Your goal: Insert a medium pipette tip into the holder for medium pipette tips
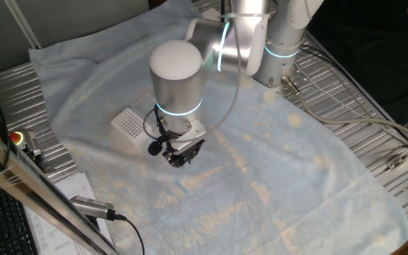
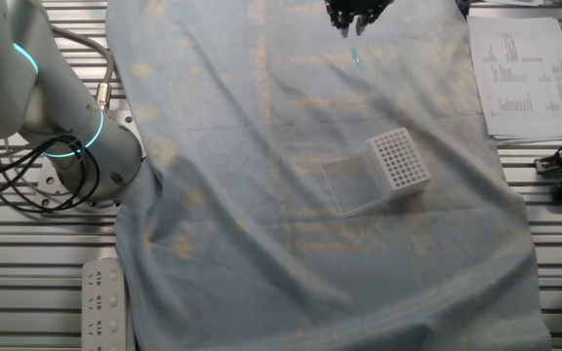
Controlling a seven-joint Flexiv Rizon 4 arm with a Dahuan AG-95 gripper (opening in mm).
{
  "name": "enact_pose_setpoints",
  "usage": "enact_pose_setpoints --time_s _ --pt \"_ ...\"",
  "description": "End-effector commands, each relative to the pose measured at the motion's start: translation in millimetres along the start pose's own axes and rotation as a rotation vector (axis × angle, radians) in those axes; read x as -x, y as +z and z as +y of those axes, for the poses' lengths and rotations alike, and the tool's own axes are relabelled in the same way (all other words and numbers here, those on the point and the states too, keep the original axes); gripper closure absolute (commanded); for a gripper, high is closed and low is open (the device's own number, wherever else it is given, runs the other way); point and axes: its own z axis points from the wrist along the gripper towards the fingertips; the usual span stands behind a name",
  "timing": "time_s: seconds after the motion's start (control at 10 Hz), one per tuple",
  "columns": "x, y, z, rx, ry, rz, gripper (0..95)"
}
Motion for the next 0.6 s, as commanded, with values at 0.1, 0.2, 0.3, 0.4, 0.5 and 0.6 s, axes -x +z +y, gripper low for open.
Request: enact_pose_setpoints --time_s 0.1,0.2,0.3,0.4,0.5,0.6 --pt "3.9 7.1 -3.8 -0.01 0.013 0.001 76.0" --pt "6.5 10.1 -4.8 -0.012 0.019 0.002 76.0" --pt "8.3 13.5 -5.7 -0.014 0.023 0.003 76.0" --pt "8.6 17.2 -6.4 -0.015 0.025 0.003 76.0" --pt "9.6 21.3 -7.5 -0.018 0.025 0.004 76.0" --pt "9.6 26.6 -9.8 -0.026 0.03 0.005 76.0"
